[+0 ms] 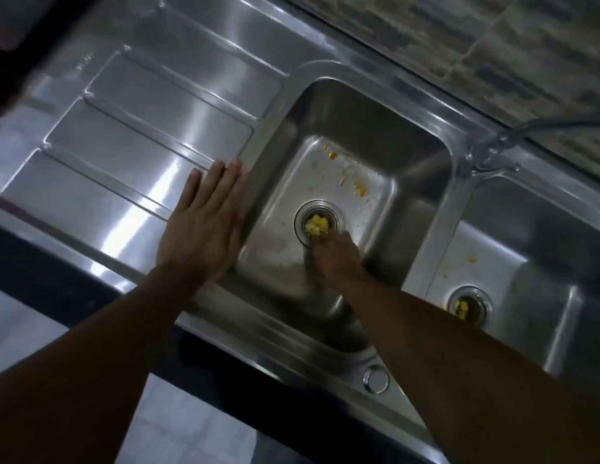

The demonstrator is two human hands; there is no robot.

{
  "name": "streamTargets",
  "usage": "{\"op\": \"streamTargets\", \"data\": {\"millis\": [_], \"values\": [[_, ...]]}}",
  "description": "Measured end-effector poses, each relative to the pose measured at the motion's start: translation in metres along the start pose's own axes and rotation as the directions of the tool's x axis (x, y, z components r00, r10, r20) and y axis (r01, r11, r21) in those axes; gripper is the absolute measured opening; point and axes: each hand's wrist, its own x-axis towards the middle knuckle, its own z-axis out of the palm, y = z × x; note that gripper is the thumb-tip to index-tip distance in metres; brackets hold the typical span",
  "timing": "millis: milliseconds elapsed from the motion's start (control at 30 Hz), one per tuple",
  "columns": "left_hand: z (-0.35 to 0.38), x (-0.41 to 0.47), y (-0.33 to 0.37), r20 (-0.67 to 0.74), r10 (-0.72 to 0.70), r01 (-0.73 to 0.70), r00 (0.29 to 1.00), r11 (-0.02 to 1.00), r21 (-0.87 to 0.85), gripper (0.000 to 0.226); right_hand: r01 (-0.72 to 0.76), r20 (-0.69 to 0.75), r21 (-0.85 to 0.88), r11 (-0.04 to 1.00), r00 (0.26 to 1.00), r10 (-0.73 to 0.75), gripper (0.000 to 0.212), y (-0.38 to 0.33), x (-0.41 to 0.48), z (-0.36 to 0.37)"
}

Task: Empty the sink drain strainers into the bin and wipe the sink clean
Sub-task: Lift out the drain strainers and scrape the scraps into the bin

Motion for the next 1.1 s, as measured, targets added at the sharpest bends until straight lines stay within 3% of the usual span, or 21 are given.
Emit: {"op": "streamTargets", "data": {"millis": [167, 467, 633, 700, 833, 933, 1033, 1100], "values": [[0.002, 0.002, 0.0, 0.018, -0.002, 0.001, 1.0, 0.999, 0.041, 0.065, -0.047, -0.124, -0.082, 0.996, 0.992, 0.036, 0.031, -0.005, 0.004, 0.002], [0.003, 0.002, 0.0, -0.023, 0.01, -0.01, 1.0, 1.0, 0.02, 0.065, -0.03, -0.273, -0.008, 1.0, 0.961, 0.027, 0.031, -0.001, 0.009, 0.005], [0.003, 0.002, 0.0, -0.012, 0.008, -0.008, 1.0, 1.0, 0.021, 0.065, -0.057, -0.269, 0.116, 0.992, 0.959, 0.087, 0.027, 0.007, 0.015, 0.003], [0.002, 0.001, 0.0, -0.013, 0.009, -0.009, 1.0, 1.0, 0.013, 0.065, -0.071, -0.291, 0.133, 0.988, 0.951, 0.108, 0.034, 0.008, 0.011, 0.002], [0.0, 0.001, 0.002, -0.016, 0.015, -0.015, 1.0, 1.0, -0.005, 0.065, -0.057, -0.336, 0.384, 0.921, 0.921, 0.197, 0.037, 0.012, 0.003, -0.001], [-0.002, 0.0, 0.002, -0.007, 0.017, -0.017, 1.0, 1.0, -0.02, 0.066, 0.005, -0.261, 0.343, 0.939, 0.961, 0.09, 0.044, 0.016, 0.0, -0.004], [-0.002, 0.001, 0.002, -0.01, 0.016, -0.016, 1.0, 1.0, -0.026, 0.066, -0.01, -0.242, 0.31, 0.951, 0.966, 0.09, 0.046, 0.02, -0.001, -0.009], [-0.001, 0.001, 0.002, -0.017, 0.017, -0.017, 1.0, 0.999, -0.035, 0.066, -0.004, -0.265, 0.365, 0.931, 0.958, 0.108, 0.061, 0.02, -0.004, -0.011]]}}
